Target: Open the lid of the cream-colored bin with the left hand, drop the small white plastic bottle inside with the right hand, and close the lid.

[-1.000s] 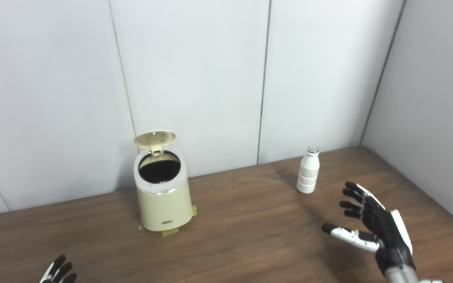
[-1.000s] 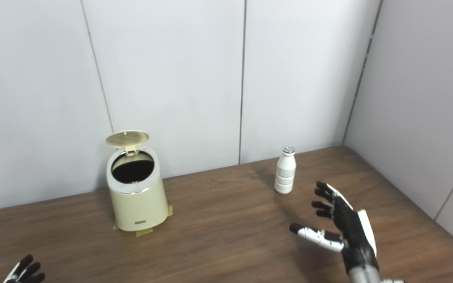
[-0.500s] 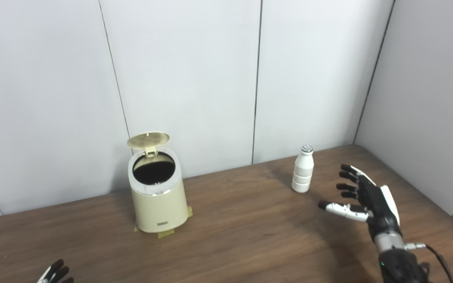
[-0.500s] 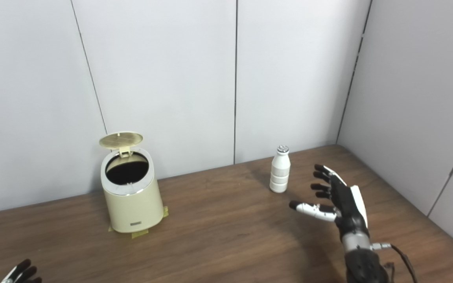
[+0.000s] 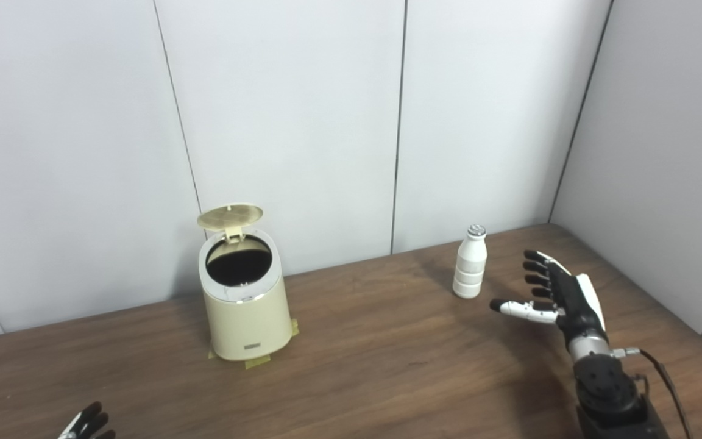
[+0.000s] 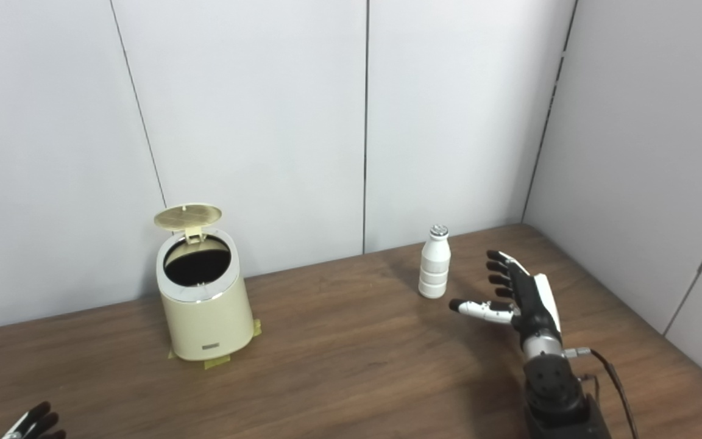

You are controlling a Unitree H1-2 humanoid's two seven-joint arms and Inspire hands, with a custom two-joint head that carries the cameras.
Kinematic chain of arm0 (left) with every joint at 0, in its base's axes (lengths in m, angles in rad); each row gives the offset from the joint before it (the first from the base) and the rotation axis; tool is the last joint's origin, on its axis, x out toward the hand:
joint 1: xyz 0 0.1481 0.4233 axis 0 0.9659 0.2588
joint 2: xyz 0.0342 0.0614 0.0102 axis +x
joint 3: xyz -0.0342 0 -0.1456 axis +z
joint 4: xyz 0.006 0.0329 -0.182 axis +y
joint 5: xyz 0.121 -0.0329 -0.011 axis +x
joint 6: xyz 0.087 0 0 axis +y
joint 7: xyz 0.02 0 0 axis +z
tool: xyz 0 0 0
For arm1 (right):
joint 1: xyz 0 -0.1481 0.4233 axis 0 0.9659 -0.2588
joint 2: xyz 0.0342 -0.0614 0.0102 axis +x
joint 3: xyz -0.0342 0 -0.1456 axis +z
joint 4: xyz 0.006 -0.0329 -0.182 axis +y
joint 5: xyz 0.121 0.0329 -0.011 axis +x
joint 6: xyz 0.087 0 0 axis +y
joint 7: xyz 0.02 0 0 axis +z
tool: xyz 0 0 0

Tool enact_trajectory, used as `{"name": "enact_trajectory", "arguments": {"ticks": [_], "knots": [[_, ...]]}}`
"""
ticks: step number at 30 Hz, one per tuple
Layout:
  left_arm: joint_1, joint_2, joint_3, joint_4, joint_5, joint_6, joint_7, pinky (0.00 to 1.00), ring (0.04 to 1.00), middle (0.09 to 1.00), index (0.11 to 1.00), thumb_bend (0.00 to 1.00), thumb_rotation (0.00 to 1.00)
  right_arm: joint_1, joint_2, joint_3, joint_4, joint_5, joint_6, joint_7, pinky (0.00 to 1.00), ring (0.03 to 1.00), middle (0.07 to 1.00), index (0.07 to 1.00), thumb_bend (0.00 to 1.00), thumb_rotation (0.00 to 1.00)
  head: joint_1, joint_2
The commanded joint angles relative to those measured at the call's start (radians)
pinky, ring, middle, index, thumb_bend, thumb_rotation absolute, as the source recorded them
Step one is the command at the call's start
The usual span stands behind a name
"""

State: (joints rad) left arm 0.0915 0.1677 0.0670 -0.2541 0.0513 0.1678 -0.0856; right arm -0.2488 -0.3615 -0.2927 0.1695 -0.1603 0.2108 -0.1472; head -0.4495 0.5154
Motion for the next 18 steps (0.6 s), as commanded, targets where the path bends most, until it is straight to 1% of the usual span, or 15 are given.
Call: {"name": "enact_trajectory", "arguments": {"ticks": [1,2,6,11,16,18], "knots": [[0.005,0.012,-0.009,-0.015,0.007,0.014,-0.008,0.70,0.841,0.899,0.934,0.49,0.62,-0.053,-0.030,0.005,-0.013,-0.003,-0.044,-0.012,0.77,0.818,0.846,0.841,0.89,0.10,0.000,0.001],[0.006,0.015,-0.011,-0.017,0.006,0.014,-0.009,0.70,0.842,0.899,0.934,0.50,0.62,-0.060,-0.032,0.009,-0.003,-0.005,-0.040,-0.013,0.78,0.822,0.850,0.842,0.89,0.10,0.000,0.001],[0.003,0.025,-0.011,-0.016,0.001,0.004,-0.013,0.69,0.826,0.887,0.924,0.49,0.61,-0.087,-0.034,0.026,0.021,-0.010,-0.030,-0.013,0.73,0.789,0.850,0.852,0.89,0.08,0.003,0.004],[0.002,0.026,-0.011,-0.017,-0.001,0.009,-0.013,0.69,0.833,0.891,0.929,0.48,0.60,-0.120,-0.040,0.054,0.028,-0.026,0.008,-0.007,0.74,0.797,0.844,0.858,0.90,0.06,0.005,0.004],[0.001,0.024,-0.013,-0.029,0.002,0.027,-0.011,0.69,0.829,0.889,0.930,0.49,0.60,-0.156,-0.044,0.069,0.069,-0.020,0.005,-0.004,0.71,0.781,0.838,0.859,0.91,0.07,0.011,0.008],[0.003,0.023,-0.015,-0.037,0.003,0.035,-0.012,0.69,0.829,0.890,0.930,0.49,0.60,-0.166,-0.045,0.073,0.089,-0.021,-0.008,-0.008,0.70,0.782,0.840,0.856,0.91,0.08,0.013,0.009]]}}
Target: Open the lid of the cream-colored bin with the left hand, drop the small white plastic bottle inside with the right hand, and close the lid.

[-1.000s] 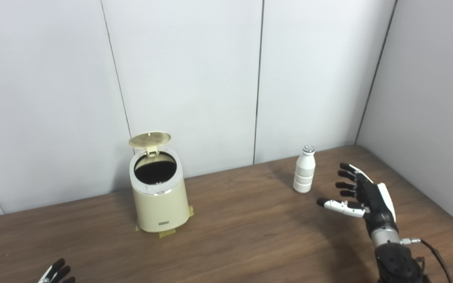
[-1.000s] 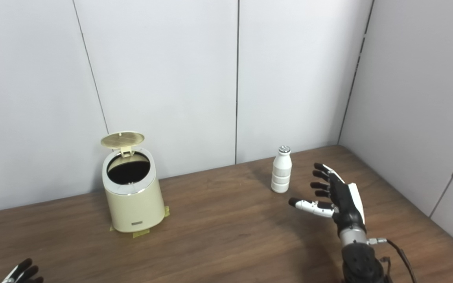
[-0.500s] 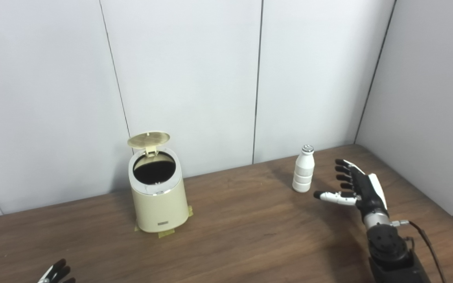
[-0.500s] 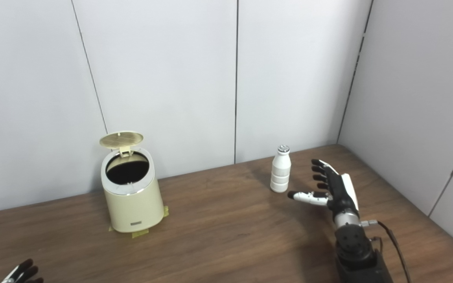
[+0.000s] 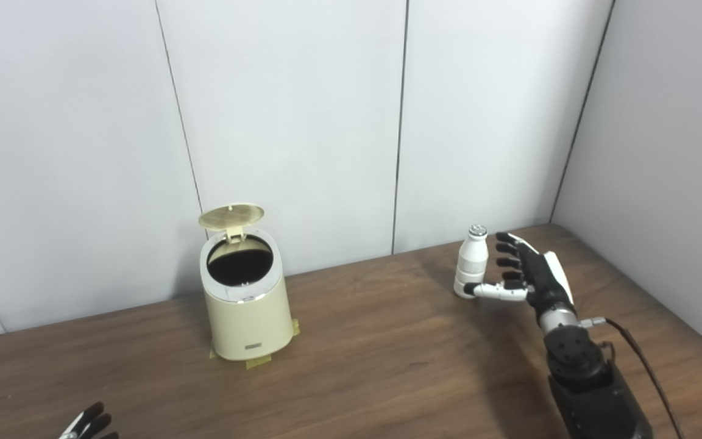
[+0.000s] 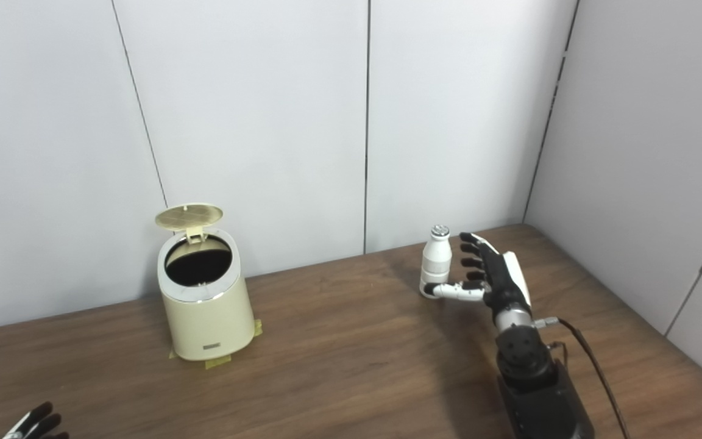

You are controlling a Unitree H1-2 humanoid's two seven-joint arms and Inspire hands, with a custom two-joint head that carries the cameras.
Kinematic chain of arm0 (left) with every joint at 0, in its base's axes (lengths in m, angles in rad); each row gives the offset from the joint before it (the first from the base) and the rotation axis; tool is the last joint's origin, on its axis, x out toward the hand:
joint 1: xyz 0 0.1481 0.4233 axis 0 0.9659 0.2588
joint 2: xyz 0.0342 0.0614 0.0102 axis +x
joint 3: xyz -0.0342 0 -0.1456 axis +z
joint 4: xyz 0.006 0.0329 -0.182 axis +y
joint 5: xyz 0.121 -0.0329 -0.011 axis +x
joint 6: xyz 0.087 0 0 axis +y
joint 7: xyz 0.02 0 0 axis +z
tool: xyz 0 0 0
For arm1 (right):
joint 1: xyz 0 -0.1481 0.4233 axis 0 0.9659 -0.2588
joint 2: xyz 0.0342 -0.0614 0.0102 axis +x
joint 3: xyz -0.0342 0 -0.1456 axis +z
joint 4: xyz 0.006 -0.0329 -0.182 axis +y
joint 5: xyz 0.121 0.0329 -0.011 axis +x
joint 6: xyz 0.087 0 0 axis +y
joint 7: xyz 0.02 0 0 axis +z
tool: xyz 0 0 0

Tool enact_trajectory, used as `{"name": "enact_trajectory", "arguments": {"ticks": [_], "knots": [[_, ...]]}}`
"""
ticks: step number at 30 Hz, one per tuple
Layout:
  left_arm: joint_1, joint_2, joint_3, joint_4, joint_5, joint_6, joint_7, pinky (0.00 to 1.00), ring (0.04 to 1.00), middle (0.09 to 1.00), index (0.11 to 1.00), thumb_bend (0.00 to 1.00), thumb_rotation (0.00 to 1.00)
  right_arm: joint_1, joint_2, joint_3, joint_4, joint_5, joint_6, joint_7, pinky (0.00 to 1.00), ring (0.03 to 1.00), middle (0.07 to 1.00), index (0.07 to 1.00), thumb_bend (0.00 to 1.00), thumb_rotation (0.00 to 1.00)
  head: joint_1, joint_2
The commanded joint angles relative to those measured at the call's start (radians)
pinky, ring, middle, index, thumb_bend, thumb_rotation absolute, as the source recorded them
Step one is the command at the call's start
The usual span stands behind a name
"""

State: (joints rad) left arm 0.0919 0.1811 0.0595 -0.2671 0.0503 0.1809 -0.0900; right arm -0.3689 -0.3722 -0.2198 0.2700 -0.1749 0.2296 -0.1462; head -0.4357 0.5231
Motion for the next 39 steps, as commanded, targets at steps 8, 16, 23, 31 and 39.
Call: {"name": "enact_trajectory", "arguments": {"ticks": [8,16,23,31,39], "knots": [[0.013,0.010,-0.007,-0.049,0.000,0.050,-0.007,0.68,0.821,0.880,0.928,0.47,0.57,-0.084,-0.042,0.015,0.065,-0.005,-0.076,-0.016,0.68,0.766,0.833,0.838,0.92,0.08,0.005,0.004],[0.024,0.014,-0.015,-0.073,0.005,0.069,-0.012,0.70,0.831,0.881,0.923,0.52,0.62,-0.114,-0.061,0.026,0.088,0.004,-0.084,0.001,0.69,0.787,0.833,0.819,0.91,0.14,0.017,0.010],[0.023,0.015,-0.026,-0.103,0.019,0.102,-0.008,0.71,0.839,0.886,0.927,0.50,0.61,-0.119,-0.079,0.047,0.084,-0.017,-0.066,-0.002,0.68,0.773,0.817,0.805,0.90,0.15,0.019,0.011],[0.025,0.019,-0.032,-0.114,0.029,0.105,-0.008,0.72,0.847,0.895,0.934,0.44,0.60,-0.132,-0.090,0.067,0.098,-0.030,-0.085,0.006,0.65,0.738,0.794,0.784,0.87,0.11,0.024,0.015],[0.029,0.016,-0.038,-0.117,0.026,0.092,-0.014,0.70,0.840,0.889,0.924,0.43,0.61,-0.148,-0.116,0.103,0.142,-0.042,-0.146,0.005,0.66,0.708,0.746,0.745,0.85,0.07,0.028,0.019]]}}
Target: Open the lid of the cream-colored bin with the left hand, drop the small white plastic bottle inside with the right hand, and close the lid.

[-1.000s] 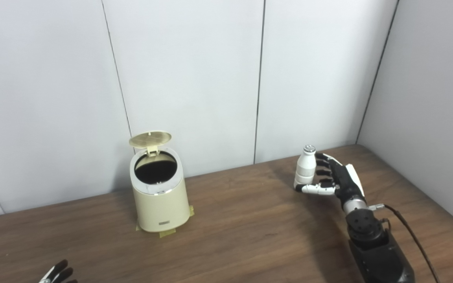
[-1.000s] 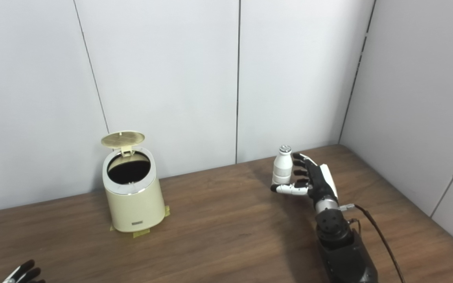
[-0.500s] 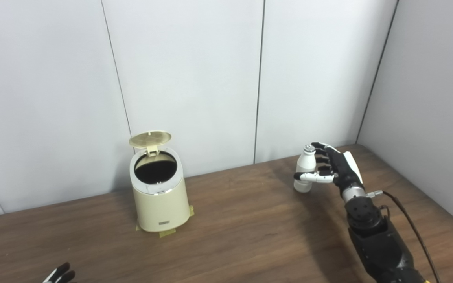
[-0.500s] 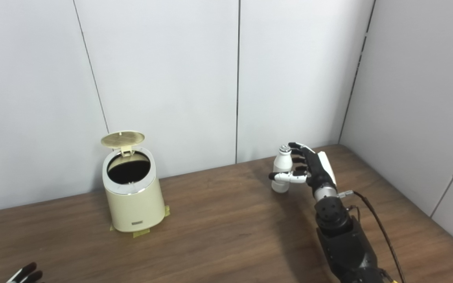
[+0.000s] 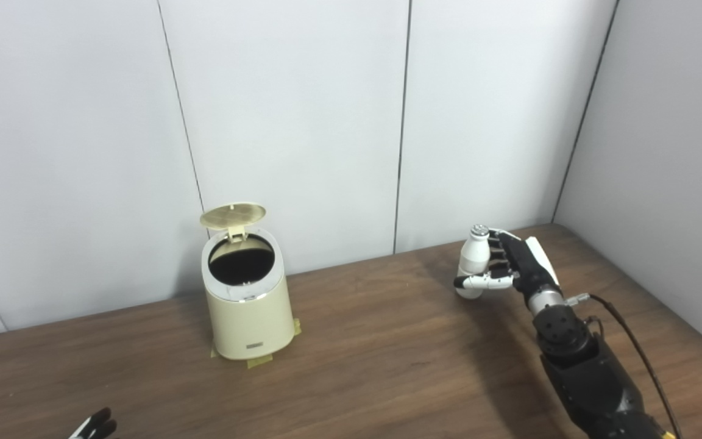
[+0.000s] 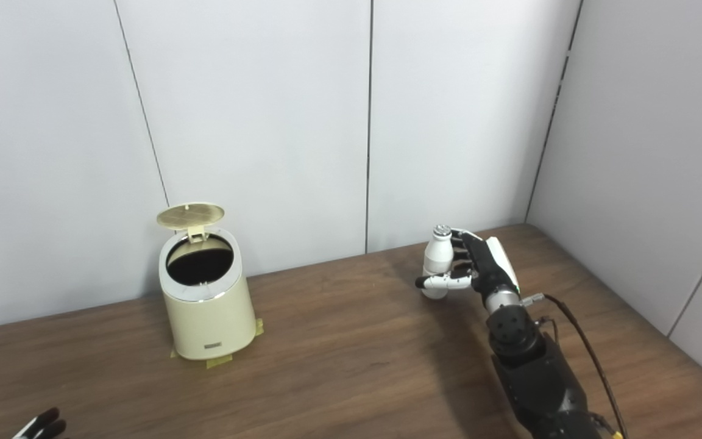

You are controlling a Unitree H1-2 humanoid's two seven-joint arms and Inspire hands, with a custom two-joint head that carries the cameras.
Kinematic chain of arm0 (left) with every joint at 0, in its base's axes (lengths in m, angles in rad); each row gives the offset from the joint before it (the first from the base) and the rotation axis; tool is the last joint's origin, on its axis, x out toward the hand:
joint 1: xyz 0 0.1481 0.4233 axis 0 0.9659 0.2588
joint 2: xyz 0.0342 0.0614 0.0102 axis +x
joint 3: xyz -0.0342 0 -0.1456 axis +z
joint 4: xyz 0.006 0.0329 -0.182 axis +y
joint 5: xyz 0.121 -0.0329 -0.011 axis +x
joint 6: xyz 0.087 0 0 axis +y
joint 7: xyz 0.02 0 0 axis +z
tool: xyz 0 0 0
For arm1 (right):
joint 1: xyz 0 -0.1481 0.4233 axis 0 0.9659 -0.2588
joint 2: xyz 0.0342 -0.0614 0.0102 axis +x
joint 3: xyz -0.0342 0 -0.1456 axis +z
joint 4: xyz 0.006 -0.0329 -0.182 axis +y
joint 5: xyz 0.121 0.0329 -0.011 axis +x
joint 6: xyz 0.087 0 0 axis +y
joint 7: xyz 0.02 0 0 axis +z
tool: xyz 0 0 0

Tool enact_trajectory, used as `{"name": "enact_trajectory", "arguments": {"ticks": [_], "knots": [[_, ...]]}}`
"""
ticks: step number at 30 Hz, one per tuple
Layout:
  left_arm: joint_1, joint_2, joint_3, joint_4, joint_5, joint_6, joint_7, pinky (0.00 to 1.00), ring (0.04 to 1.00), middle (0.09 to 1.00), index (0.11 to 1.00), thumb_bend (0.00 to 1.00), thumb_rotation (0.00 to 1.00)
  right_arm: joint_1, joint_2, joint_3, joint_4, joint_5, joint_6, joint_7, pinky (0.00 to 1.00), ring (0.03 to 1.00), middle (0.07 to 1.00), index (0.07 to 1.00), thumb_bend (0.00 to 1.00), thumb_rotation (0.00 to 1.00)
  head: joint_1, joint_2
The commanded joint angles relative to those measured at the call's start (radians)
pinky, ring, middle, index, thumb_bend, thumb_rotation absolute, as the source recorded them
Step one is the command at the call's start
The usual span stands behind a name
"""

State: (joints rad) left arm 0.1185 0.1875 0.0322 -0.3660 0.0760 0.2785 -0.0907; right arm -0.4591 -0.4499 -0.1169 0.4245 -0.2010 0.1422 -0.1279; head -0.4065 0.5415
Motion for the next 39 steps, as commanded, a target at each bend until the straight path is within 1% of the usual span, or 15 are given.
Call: {"name": "enact_trajectory", "arguments": {"ticks": [1,2,3,4,6,8,12,18,23,26,28,30,33,35,39], "knots": [[0.002,0.010,-0.013,-0.020,0.001,-0.007,-0.014,0.70,0.842,0.891,0.928,0.42,0.60,-0.060,-0.041,0.003,-0.002,-0.023,-0.074,-0.021,0.66,0.697,0.724,0.716,0.82,0.05,-0.001,0.001],[0.003,0.010,-0.014,-0.021,0.002,-0.008,-0.014,0.70,0.843,0.892,0.931,0.41,0.59,-0.061,-0.043,0.005,0.006,-0.029,-0.084,-0.027,0.65,0.678,0.698,0.686,0.80,0.03,-0.001,0.001],[0.002,0.009,-0.016,-0.023,0.001,-0.010,-0.015,0.70,0.843,0.893,0.933,0.41,0.59,-0.063,-0.044,0.008,0.025,-0.048,-0.110,-0.058,0.65,0.672,0.689,0.676,0.79,0.02,-0.001,0.001],[0.002,0.007,-0.018,-0.027,0.001,-0.008,-0.015,0.70,0.844,0.895,0.936,0.40,0.58,-0.065,-0.043,0.005,0.044,-0.060,-0.133,-0.087,0.61,0.622,0.603,0.578,0.66,0.01,-0.001,0.001],[0.000,0.004,-0.022,-0.032,0.003,-0.005,-0.013,0.70,0.846,0.899,0.943,0.39,0.57,-0.066,-0.039,0.001,0.065,-0.065,-0.164,-0.118,0.56,0.561,0.536,0.492,0.55,0.00,0.000,0.005],[-0.003,0.004,-0.024,-0.037,0.005,0.000,-0.011,0.70,0.845,0.899,0.944,0.36,0.54,-0.064,-0.037,-0.001,0.075,-0.052,-0.185,-0.114,0.45,0.492,0.482,0.499,0.53,0.00,0.000,0.006],[-0.005,0.005,-0.030,-0.053,0.008,0.012,-0.013,0.71,0.853,0.905,0.955,0.32,0.51,-0.059,-0.029,-0.008,0.084,-0.031,-0.199,-0.110,0.34,0.400,0.425,0.528,0.52,0.00,-0.001,0.008],[-0.003,0.008,-0.028,-0.063,0.009,0.025,-0.013,0.71,0.853,0.903,0.953,0.31,0.48,-0.060,-0.017,-0.008,0.077,-0.038,-0.184,-0.127,0.32,0.376,0.418,0.536,0.52,0.00,-0.002,0.011],[-0.002,0.004,-0.025,-0.072,0.008,0.034,-0.009,0.72,0.855,0.903,0.949,0.31,0.45,-0.061,-0.016,-0.007,0.074,-0.036,-0.196,-0.133,0.32,0.376,0.417,0.536,0.52,0.00,0.002,0.014],[0.001,0.001,-0.029,-0.080,0.016,0.038,-0.007,0.71,0.851,0.897,0.946,0.31,0.44,-0.050,-0.014,-0.004,0.034,-0.047,-0.192,-0.138,0.31,0.371,0.416,0.535,0.52,0.00,0.011,0.017],[0.005,-0.007,-0.029,-0.086,0.009,0.043,-0.005,0.72,0.854,0.899,0.948,0.31,0.42,-0.033,-0.005,-0.002,-0.042,-0.062,-0.172,-0.141,0.31,0.377,0.421,0.533,0.52,0.00,0.019,0.019],[0.008,-0.018,-0.030,-0.091,0.005,0.049,-0.001,0.73,0.860,0.903,0.950,0.30,0.38,-0.020,0.004,-0.003,-0.099,-0.072,-0.160,-0.140,0.31,0.382,0.425,0.533,0.52,0.00,0.028,0.021],[0.014,-0.036,-0.033,-0.096,0.012,0.056,0.009,0.74,0.870,0.910,0.949,0.27,0.29,-0.004,0.019,0.003,-0.195,-0.096,-0.137,-0.135,0.33,0.394,0.431,0.528,0.52,0.00,0.042,0.023],[0.020,-0.048,-0.038,-0.095,0.021,0.058,0.019,0.74,0.864,0.905,0.948,0.28,0.28,0.003,0.024,0.019,-0.250,-0.118,-0.151,-0.127,0.35,0.406,0.439,0.516,0.52,0.00,0.052,0.024],[0.033,-0.059,-0.054,-0.082,0.034,0.053,0.029,0.74,0.860,0.899,0.951,0.29,0.30,0.006,0.047,0.036,-0.368,-0.131,-0.115,-0.095,0.32,0.389,0.434,0.513,0.52,0.00,0.079,0.026]]}}
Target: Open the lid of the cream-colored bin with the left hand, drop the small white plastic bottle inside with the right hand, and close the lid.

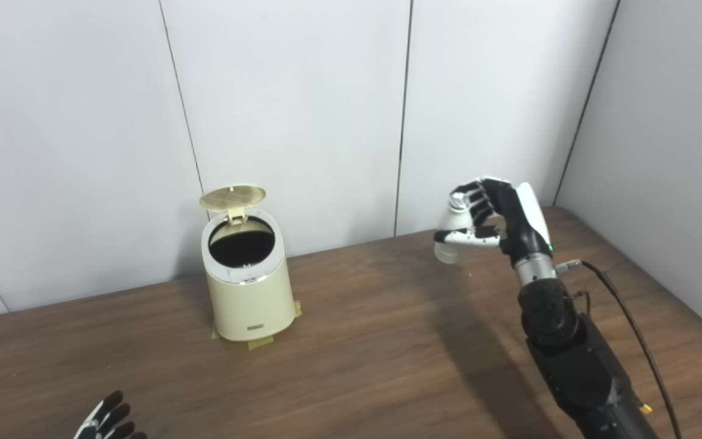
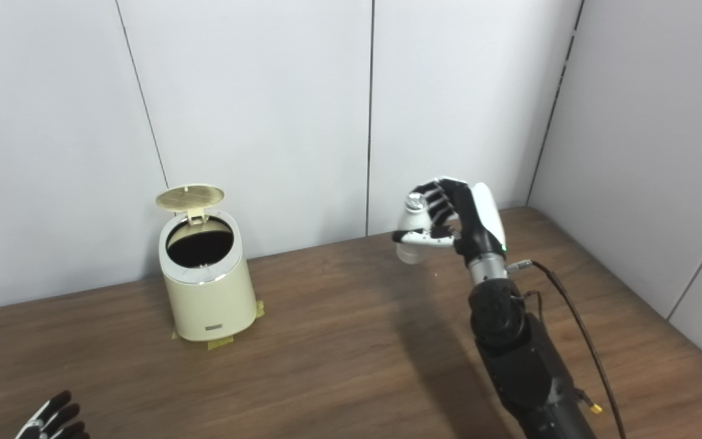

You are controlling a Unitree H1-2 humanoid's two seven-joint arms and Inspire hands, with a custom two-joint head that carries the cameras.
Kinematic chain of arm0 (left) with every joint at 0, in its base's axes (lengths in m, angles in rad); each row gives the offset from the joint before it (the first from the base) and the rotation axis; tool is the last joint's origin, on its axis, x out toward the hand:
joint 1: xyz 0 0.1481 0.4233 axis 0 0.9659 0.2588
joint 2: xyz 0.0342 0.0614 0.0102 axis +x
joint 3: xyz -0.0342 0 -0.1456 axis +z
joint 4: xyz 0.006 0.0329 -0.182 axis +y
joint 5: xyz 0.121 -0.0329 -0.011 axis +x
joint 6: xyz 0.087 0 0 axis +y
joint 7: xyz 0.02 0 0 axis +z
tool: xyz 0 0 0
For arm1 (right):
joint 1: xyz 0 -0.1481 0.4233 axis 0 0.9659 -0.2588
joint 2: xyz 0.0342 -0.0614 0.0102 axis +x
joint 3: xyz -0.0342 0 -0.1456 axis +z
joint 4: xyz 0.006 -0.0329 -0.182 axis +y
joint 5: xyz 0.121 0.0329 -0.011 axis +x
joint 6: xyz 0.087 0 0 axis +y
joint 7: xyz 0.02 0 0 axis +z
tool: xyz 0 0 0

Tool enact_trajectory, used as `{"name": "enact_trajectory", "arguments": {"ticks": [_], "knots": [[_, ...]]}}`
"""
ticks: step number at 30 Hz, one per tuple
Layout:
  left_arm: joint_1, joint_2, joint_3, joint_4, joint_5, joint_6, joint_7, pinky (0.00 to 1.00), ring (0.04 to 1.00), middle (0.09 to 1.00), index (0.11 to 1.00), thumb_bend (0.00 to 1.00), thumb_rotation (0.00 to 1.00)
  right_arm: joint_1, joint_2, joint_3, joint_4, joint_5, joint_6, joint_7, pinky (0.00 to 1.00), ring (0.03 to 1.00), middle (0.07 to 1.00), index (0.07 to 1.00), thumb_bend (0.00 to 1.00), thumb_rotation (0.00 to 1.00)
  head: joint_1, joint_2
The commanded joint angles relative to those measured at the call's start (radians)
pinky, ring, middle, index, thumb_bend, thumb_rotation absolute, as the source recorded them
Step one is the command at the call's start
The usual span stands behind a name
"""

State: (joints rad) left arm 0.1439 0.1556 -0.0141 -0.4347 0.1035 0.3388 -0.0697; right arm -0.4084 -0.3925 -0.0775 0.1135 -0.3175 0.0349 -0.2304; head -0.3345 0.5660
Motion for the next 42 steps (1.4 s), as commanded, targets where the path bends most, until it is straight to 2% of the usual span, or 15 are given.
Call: {"name": "enact_trajectory", "arguments": {"ticks": [1,6,8,11,18,23,26,29,36,42], "knots": [[0.011,-0.030,-0.011,-0.008,0.006,-0.012,0.010,0.74,0.864,0.905,0.954,0.29,0.30,-0.046,-0.003,-0.002,-0.084,-0.005,-0.003,0.017,0.30,0.368,0.424,0.521,0.52,0.00,0.015,0.003],[0.025,-0.043,-0.029,0.020,0.007,-0.038,0.031,0.74,0.856,0.905,0.955,0.30,0.25,-0.071,0.042,0.006,-0.186,0.024,0.018,0.068,0.30,0.367,0.430,0.533,0.52,0.00,0.050,0.004],[0.027,-0.046,-0.039,0.036,0.012,-0.059,0.038,0.73,0.850,0.900,0.951,0.30,0.22,-0.084,0.070,0.011,-0.231,0.030,0.046,0.086,0.30,0.364,0.428,0.533,0.52,0.00,0.069,0.004],[0.029,-0.043,-0.056,0.055,0.035,-0.084,0.050,0.71,0.827,0.884,0.942,0.31,0.27,-0.098,0.102,0.026,-0.284,0.007,0.089,0.104,0.29,0.349,0.423,0.535,0.52,0.00,0.091,0.004],[0.040,-0.052,-0.073,0.098,0.029,-0.129,0.070,0.70,0.811,0.866,0.928,0.38,0.37,-0.153,0.190,0.082,-0.303,-0.026,0.097,0.115,0.30,0.347,0.422,0.535,0.52,0.00,0.156,0.005],[0.043,-0.058,-0.093,0.119,0.040,-0.148,0.088,0.69,0.791,0.845,0.915,0.44,0.46,-0.195,0.239,0.118,-0.255,-0.027,0.062,0.122,0.28,0.338,0.418,0.533,0.52,0.00,0.192,0.006],[0.044,-0.063,-0.107,0.133,0.047,-0.161,0.101,0.69,0.794,0.848,0.911,0.47,0.50,-0.225,0.267,0.137,-0.193,-0.005,-0.011,0.115,0.29,0.344,0.416,0.533,0.52,0.00,0.208,0.008],[0.047,-0.074,-0.112,0.141,0.033,-0.173,0.110,0.69,0.803,0.855,0.907,0.49,0.50,-0.253,0.287,0.156,-0.117,-0.030,-0.072,0.091,0.27,0.337,0.416,0.533,0.52,0.00,0.216,0.008],[0.055,-0.083,-0.126,0.157,0.027,-0.197,0.137,0.67,0.793,0.855,0.906,0.53,0.53,-0.300,0.341,0.162,0.011,-0.061,-0.127,0.028,0.26,0.334,0.421,0.534,0.52,0.00,0.238,0.011],[0.064,-0.092,-0.134,0.152,0.028,-0.200,0.150,0.67,0.789,0.847,0.901,0.54,0.53,-0.324,0.370,0.155,0.083,-0.043,-0.156,-0.008,0.27,0.345,0.426,0.533,0.52,0.00,0.256,0.017]]}}
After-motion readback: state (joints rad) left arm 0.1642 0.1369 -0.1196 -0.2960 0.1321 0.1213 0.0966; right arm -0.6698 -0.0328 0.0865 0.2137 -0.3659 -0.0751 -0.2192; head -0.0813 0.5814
